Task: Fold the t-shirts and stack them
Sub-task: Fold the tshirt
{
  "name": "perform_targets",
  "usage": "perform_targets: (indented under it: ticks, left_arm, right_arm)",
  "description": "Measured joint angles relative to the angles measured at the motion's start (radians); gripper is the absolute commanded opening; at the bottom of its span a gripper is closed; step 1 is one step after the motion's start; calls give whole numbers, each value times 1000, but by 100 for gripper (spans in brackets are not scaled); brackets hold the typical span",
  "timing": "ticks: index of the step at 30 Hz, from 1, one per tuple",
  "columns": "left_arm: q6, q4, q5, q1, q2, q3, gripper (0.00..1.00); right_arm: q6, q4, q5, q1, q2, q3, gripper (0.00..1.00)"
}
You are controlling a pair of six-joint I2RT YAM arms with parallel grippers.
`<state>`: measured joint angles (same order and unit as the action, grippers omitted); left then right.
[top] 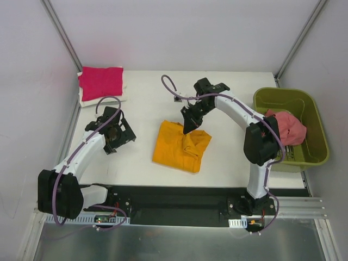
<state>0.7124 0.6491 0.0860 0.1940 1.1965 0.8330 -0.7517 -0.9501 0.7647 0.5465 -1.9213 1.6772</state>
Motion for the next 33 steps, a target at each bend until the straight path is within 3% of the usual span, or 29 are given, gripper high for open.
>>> perform_targets:
  ticks: [3,5,6,7,10,14,21,28,33]
  left_arm:
    - [-6,-3,-4,0,29,24,99]
    - [-11,-10,-5,0,45,37,99]
    - [-17,-14,-5,0,56,45,99]
    - [-21,-17,-6,0,65,48,99]
    - [-29,-17,-10,0,107,64,99]
    - [-43,-20,-51,0,164,92,99]
    - [-53,-57,-148,5,165,116,99]
    - [-45,-109,-218,130,121,116,100]
    - [-18,-167,-278,223,129,116,99]
  right_arm:
    - [-11,-6,10,-47,-66,43,11]
    - [-13,-10,11,-72,-102,69,18]
    - [-16,-11,13,-87,-123,88,28]
    - [-18,-11,15,-95,-137,98,48]
    - [-19,-17,9,-117,-186,141,74]
    - [7,-22,-63,-125,-246,222,98]
    - [134,32,-264,-137,-193,222,97]
    - [385,187,-377,-103,211,-145,97]
    - [552,260,-481,54,370,-304,98]
